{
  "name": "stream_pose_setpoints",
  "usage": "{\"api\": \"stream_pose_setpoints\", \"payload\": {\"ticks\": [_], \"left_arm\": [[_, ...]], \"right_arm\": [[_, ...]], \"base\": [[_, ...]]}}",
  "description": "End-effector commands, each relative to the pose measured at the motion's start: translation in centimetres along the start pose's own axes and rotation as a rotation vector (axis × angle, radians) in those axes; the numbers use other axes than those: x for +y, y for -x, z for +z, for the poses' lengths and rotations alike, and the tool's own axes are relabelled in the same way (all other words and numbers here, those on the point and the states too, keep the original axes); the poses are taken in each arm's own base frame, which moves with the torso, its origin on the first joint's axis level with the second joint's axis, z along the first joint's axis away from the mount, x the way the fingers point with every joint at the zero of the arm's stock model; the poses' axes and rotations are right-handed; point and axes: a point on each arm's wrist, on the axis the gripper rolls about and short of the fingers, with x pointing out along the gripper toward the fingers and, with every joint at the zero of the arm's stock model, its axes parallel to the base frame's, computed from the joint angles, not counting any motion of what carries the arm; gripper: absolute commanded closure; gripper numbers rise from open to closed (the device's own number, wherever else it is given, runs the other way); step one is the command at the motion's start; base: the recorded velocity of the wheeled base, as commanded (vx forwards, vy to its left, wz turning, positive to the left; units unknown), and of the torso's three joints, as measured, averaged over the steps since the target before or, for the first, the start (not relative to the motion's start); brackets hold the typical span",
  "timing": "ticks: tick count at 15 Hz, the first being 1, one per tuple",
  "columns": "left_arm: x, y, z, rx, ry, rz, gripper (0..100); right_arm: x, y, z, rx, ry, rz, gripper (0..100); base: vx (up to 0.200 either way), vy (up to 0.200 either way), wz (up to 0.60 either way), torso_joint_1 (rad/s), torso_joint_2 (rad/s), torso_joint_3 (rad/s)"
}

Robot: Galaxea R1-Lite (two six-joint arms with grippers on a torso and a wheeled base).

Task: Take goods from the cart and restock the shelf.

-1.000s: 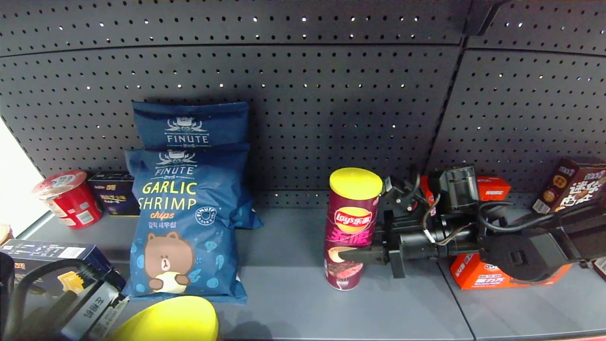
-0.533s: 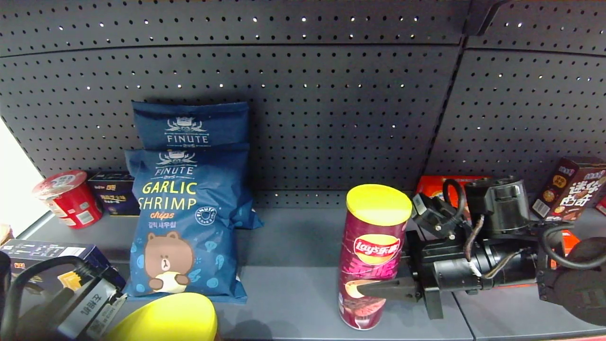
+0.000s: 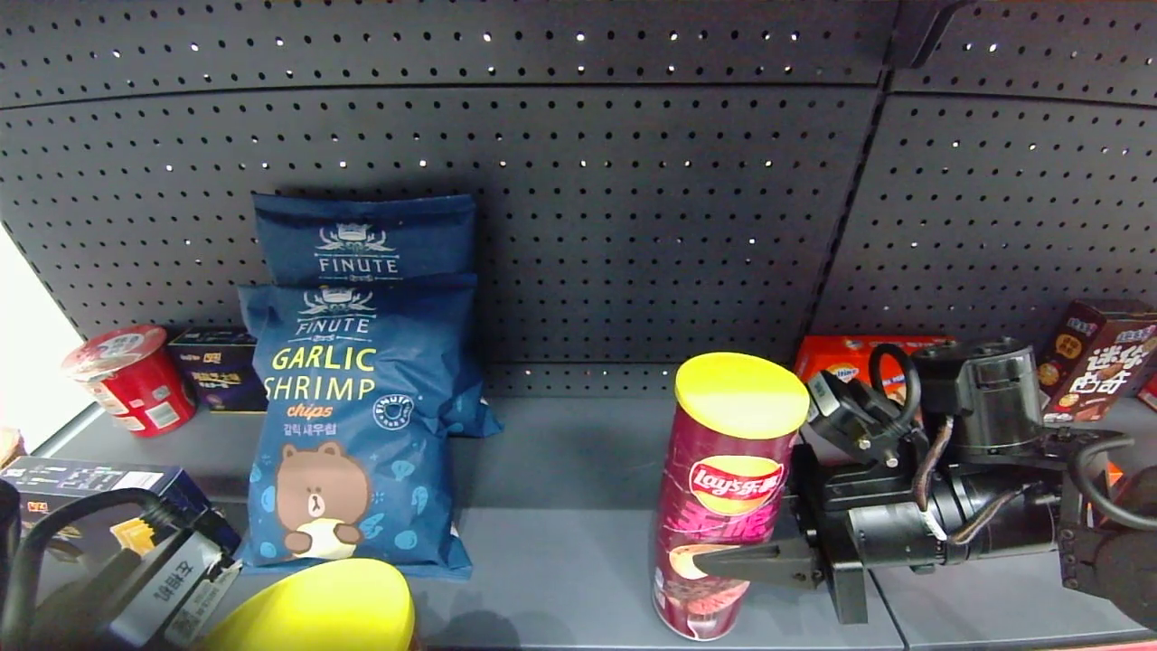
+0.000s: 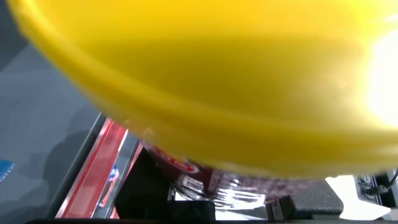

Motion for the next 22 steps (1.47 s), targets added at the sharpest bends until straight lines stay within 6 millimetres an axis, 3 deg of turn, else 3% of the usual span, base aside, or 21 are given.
{"api": "stream_pose_setpoints", "payload": {"ticks": [1, 19, 20, 22], "left_arm": [[0.0, 0.0, 0.0, 0.001, 0.001, 0.0, 100], [0.0, -0.1, -0.1, 0.004, 0.004, 0.0, 100], [0.0, -0.1, -0.1, 0.004, 0.004, 0.0, 100], [0.0, 0.0, 0.0, 0.002, 0.003, 0.0, 100]], "right_arm": [[0.0, 0.0, -0.2, 0.005, -0.006, 0.002, 100], [-1.4, -1.3, -1.1, 0.027, -0.029, 0.005, 100], [-1.4, -1.3, -1.2, 0.023, -0.026, 0.004, 0], [-1.3, -1.3, -1.1, 0.021, -0.023, 0.001, 0]], "base": [[0.0, 0.0, 0.0, 0.0, 0.0, 0.0], [0.0, 0.0, 0.0, 0.0, 0.0, 0.0], [0.0, 0.0, 0.0, 0.0, 0.0, 0.0], [0.0, 0.0, 0.0, 0.0, 0.0, 0.0]]}}
